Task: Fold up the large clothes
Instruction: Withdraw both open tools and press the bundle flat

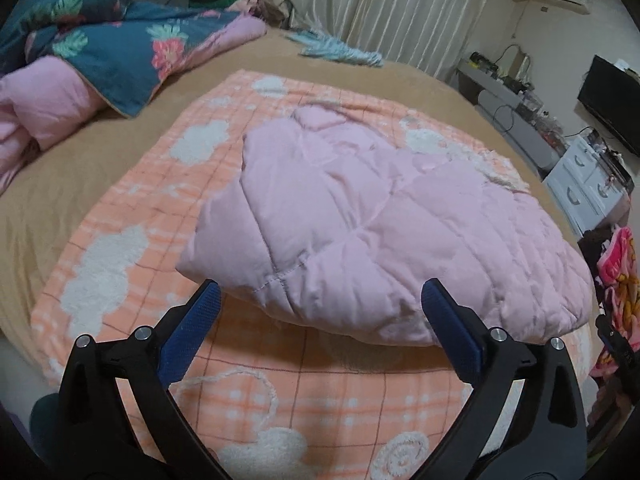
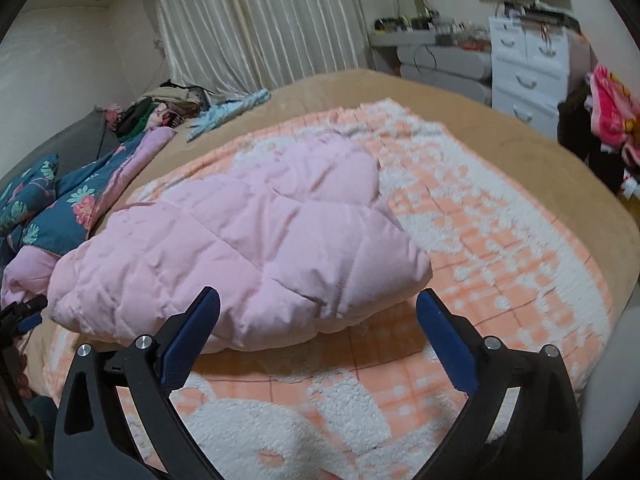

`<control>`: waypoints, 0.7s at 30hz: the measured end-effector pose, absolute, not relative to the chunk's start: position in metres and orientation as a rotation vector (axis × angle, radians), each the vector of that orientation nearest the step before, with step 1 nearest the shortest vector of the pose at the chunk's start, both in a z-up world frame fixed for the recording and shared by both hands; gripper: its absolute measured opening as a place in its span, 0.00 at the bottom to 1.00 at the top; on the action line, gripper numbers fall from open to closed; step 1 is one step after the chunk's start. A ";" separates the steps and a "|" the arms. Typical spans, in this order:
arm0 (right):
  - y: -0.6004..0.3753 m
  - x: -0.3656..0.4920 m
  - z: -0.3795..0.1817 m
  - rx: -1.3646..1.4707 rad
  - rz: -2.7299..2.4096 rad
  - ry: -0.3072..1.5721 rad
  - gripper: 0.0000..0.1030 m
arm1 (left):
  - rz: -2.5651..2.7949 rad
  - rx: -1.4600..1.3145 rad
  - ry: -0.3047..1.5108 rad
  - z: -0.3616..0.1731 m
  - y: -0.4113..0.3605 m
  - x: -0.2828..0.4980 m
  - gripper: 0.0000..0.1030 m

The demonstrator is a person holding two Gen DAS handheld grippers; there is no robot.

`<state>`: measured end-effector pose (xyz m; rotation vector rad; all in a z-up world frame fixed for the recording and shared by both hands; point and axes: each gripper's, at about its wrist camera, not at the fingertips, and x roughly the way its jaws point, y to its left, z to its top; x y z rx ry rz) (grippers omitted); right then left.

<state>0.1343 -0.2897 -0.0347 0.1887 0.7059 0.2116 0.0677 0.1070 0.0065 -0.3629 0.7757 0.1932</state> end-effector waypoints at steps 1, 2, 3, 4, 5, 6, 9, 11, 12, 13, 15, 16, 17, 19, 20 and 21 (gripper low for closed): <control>-0.288 0.130 -0.031 0.182 0.217 0.694 0.96 | 0.188 -0.358 0.765 0.011 0.105 0.064 0.91; -0.286 0.125 -0.025 0.177 0.227 0.679 0.96 | 0.183 -0.351 0.757 0.015 0.103 0.060 0.91; -0.284 0.122 -0.022 0.175 0.234 0.671 0.96 | 0.176 -0.344 0.749 0.019 0.100 0.057 0.91; -0.281 0.117 -0.017 0.167 0.243 0.659 0.96 | 0.171 -0.338 0.743 0.021 0.098 0.055 0.91; -0.279 0.113 -0.014 0.163 0.249 0.651 0.96 | 0.165 -0.328 0.731 0.025 0.095 0.051 0.91; -0.276 0.108 -0.009 0.156 0.258 0.637 0.96 | 0.161 -0.324 0.725 0.027 0.093 0.049 0.91; -0.266 0.096 0.006 0.133 0.282 0.601 0.96 | 0.142 -0.304 0.703 0.036 0.086 0.041 0.91; -0.258 0.085 0.015 0.112 0.294 0.571 0.96 | 0.133 -0.296 0.686 0.041 0.082 0.036 0.91; -0.255 0.081 0.019 0.107 0.299 0.560 0.96 | 0.130 -0.291 0.680 0.042 0.081 0.035 0.91; -0.252 0.076 0.022 0.101 0.302 0.548 0.96 | 0.130 -0.284 0.673 0.045 0.079 0.033 0.91; -0.246 0.069 0.027 0.094 0.315 0.530 0.96 | 0.123 -0.274 0.657 0.048 0.074 0.028 0.91; -0.243 0.066 0.030 0.089 0.318 0.521 0.96 | 0.116 -0.272 0.653 0.049 0.073 0.027 0.91; -0.241 0.063 0.032 0.086 0.324 0.515 0.96 | 0.103 -0.271 0.650 0.050 0.070 0.024 0.91; -0.235 0.056 0.037 0.074 0.338 0.498 0.96 | 0.084 -0.269 0.646 0.049 0.066 0.021 0.91; -0.232 0.054 0.038 0.069 0.343 0.493 0.96 | 0.084 -0.261 0.646 0.048 0.063 0.020 0.91; -0.229 0.051 0.039 0.065 0.352 0.488 0.96 | 0.078 -0.254 0.649 0.046 0.059 0.018 0.91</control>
